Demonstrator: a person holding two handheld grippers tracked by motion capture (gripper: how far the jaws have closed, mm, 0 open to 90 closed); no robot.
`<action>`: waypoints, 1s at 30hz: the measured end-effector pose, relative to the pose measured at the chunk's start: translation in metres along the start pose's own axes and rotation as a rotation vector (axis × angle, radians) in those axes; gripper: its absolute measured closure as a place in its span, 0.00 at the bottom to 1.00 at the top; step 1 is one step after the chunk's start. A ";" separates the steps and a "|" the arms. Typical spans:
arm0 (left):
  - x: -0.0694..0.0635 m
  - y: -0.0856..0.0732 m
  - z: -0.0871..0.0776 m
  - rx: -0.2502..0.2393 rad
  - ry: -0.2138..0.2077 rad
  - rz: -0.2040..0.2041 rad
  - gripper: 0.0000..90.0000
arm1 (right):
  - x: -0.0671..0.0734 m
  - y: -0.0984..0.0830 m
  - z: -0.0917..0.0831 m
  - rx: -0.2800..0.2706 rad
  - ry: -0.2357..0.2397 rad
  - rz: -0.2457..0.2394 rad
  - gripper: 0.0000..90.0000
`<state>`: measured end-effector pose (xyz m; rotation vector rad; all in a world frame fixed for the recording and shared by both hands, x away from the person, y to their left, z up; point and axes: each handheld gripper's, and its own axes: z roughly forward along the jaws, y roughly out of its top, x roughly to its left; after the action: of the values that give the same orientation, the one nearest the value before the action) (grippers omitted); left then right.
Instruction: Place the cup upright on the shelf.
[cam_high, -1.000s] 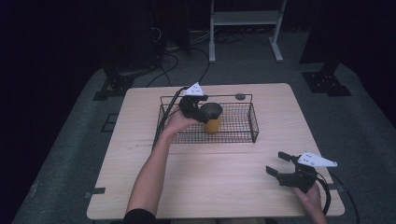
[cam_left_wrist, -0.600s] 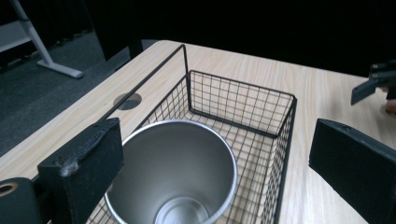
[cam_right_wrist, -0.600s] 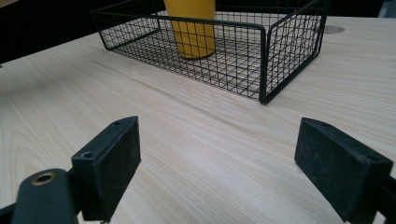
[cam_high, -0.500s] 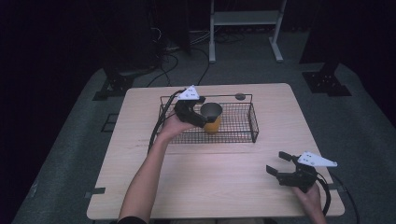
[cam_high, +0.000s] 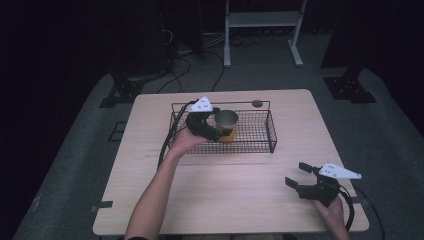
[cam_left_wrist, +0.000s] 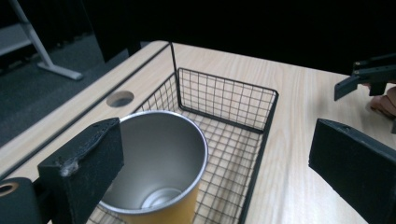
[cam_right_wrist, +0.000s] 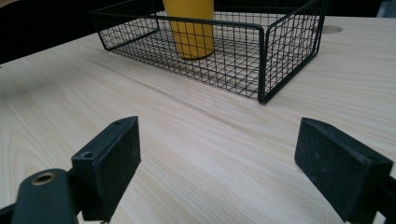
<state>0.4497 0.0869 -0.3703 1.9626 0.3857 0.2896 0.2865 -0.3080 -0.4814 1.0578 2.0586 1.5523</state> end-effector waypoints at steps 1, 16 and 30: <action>-0.001 -0.001 -0.002 -0.007 0.001 0.002 0.03 | 0.000 0.000 0.000 0.000 0.000 0.001 0.15; -0.014 -0.009 -0.011 -0.015 -0.015 0.011 0.03 | 0.000 0.000 0.000 0.000 -0.006 -0.002 0.15; -0.024 -0.023 -0.021 -0.004 -0.012 -0.013 0.03 | 0.000 0.000 0.000 -0.001 -0.007 0.001 0.15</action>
<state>0.4169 0.1040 -0.3836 1.9560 0.3900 0.2698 0.2861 -0.3081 -0.4814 1.0631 2.0530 1.5474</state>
